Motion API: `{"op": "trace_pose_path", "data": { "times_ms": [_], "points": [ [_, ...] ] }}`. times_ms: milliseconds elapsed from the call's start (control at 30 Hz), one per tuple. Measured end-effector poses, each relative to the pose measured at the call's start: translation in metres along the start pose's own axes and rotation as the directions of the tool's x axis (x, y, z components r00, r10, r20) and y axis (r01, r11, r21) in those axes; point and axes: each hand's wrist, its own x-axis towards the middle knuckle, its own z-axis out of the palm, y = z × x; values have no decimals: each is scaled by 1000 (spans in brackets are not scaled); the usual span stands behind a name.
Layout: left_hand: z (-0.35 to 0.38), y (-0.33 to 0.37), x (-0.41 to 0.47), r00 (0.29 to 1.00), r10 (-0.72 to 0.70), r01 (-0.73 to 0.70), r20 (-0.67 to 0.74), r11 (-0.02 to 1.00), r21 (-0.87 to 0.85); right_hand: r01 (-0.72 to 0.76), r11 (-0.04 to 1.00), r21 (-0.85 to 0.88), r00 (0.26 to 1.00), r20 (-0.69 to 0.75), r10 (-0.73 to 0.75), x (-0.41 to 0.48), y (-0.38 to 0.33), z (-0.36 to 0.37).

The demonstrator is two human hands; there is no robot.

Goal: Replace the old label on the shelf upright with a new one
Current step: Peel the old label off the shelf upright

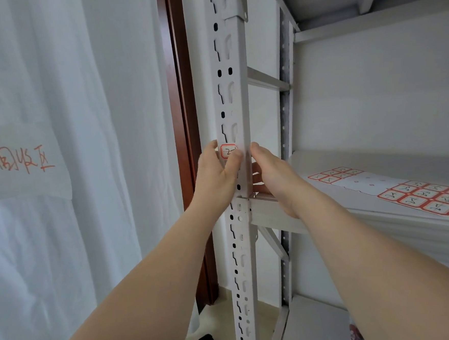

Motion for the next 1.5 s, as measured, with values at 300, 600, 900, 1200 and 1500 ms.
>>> {"op": "trace_pose_path", "data": {
  "times_ms": [300,600,900,1200,1500],
  "points": [
    [3,44,-20,972,204,-84,-115,762,642,-4,1000,13,1000,20,3,1,1,0],
    [13,44,-12,979,83,55,-188,776,628,-1,1000,20,998,55,0,3,2,-4],
    [9,43,-7,967,190,-34,-169,755,655,4,1000,27,999,40,-5,4,3,-3],
    [4,30,-5,959,210,-121,-190,910,397,-34,999,21,999,23,33,6,3,-2],
    [-1,25,-10,972,132,-111,-195,987,117,-20,1000,8,1000,24,19,5,3,-2]
  ]
}}
